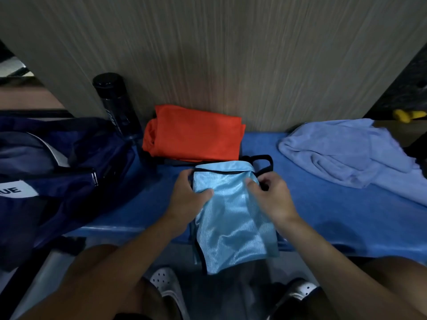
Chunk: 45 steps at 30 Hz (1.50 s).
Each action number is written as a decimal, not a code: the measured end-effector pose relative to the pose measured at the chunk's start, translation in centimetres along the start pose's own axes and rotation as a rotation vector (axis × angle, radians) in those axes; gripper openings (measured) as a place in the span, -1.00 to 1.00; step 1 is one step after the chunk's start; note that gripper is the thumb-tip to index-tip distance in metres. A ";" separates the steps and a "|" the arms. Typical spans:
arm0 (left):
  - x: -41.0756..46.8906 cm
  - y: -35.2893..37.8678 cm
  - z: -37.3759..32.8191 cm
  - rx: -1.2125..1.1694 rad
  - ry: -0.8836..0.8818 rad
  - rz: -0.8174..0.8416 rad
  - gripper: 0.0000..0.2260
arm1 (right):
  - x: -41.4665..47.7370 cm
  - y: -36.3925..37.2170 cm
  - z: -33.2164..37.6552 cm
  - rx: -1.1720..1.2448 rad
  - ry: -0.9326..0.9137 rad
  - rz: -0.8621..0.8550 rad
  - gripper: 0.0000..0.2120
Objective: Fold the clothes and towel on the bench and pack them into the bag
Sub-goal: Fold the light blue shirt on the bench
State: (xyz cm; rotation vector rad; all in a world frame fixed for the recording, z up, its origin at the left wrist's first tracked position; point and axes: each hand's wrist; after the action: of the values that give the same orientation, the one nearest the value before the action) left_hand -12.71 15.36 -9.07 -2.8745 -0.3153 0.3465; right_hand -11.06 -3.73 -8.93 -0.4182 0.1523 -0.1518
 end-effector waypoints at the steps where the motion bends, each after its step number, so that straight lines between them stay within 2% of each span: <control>1: -0.1 0.1 -0.1 -0.029 0.013 0.012 -0.53 | 0.3 0.1 0.1 0.061 0.011 -0.021 -0.71; 4: -0.1 0.2 -0.6 -0.048 0.044 0.057 -0.50 | 1.1 0.4 0.1 0.221 0.026 -0.043 -0.77; 6: -0.1 0.3 -0.7 -0.051 0.059 0.115 -0.46 | 1.4 0.5 0.0 0.263 -0.002 0.001 -0.73; 9: -0.4 0.2 -0.9 -0.051 0.082 0.175 -0.47 | 1.9 0.3 0.0 0.238 -0.079 0.051 -0.72; 12: -0.4 0.2 -1.2 -0.056 0.071 0.166 -0.46 | 2.3 -0.2 -0.1 0.120 -0.157 0.026 -0.93; 13: -0.3 0.2 -1.2 -0.087 0.058 0.164 -0.48 | 2.4 -0.3 -0.2 0.093 -0.168 0.010 -0.91; 17: 0.0 0.4 -1.5 -0.163 0.026 0.123 -0.72 | 2.6 -0.5 0.0 0.199 -0.032 0.030 -0.81; 20: 0.0 0.3 -1.7 -0.169 0.001 0.133 -0.78 | 3.0 -0.7 0.1 0.340 0.080 -0.052 -0.86; 22: 0.1 0.2 -1.8 -0.160 -0.012 0.144 -0.79 | 3.4 -0.8 -0.3 0.337 0.115 -0.073 -0.89; 24: 0.2 0.2 -1.9 -0.156 -0.028 0.138 -0.80 | 3.6 -0.9 -0.5 0.342 0.169 0.025 -0.77; 27: 0.4 0.2 -2.0 -0.176 -0.052 0.131 -0.79 | 3.4 -1.7 -0.4 0.463 0.236 0.265 -0.31; 29: 0.6 0.2 -2.1 -0.212 -0.068 0.127 -0.80 | 3.0 -2.1 -0.3 0.482 0.229 0.370 -0.15; 30: 0.7 0.2 -2.2 -0.222 -0.071 0.130 -0.82 | 2.9 -2.2 -0.3 0.456 0.201 0.395 -0.16; 31: 0.7 0.3 -2.2 -0.234 -0.073 0.138 -0.85 | 2.8 -2.2 -0.4 0.445 0.176 0.401 -0.26; 34: 0.8 0.4 -2.3 -0.265 -0.057 0.158 -0.88 | 2.2 -1.9 0.2 0.419 0.138 0.366 -0.70; 36: 0.9 0.4 -2.3 -0.275 -0.043 0.162 -0.88 | 2.1 -1.7 0.4 0.376 0.123 0.287 -0.79; 39: 1.0 0.4 -2.6 -0.305 -0.042 0.182 -0.89 | 2.3 -1.9 0.7 0.430 0.139 0.300 -0.62; 43: 1.2 0.2 -3.2 -0.294 -0.022 0.225 -0.89 | 2.2 -3.0 1.1 0.481 0.229 0.570 -0.38; 45: 1.2 0.1 -3.5 -0.277 0.001 0.262 -0.87 | 2.3 -3.1 1.1 0.469 0.219 0.628 -0.20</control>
State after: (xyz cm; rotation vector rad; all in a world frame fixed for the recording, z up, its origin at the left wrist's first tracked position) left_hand -10.70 14.88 -6.03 -3.1960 0.0185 0.3726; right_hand -9.01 -6.51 -6.96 0.1268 0.4450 0.3827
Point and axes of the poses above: each hand's wrist, its own x-axis towards the middle knuckle, its own y-axis out of the palm, z = x × y
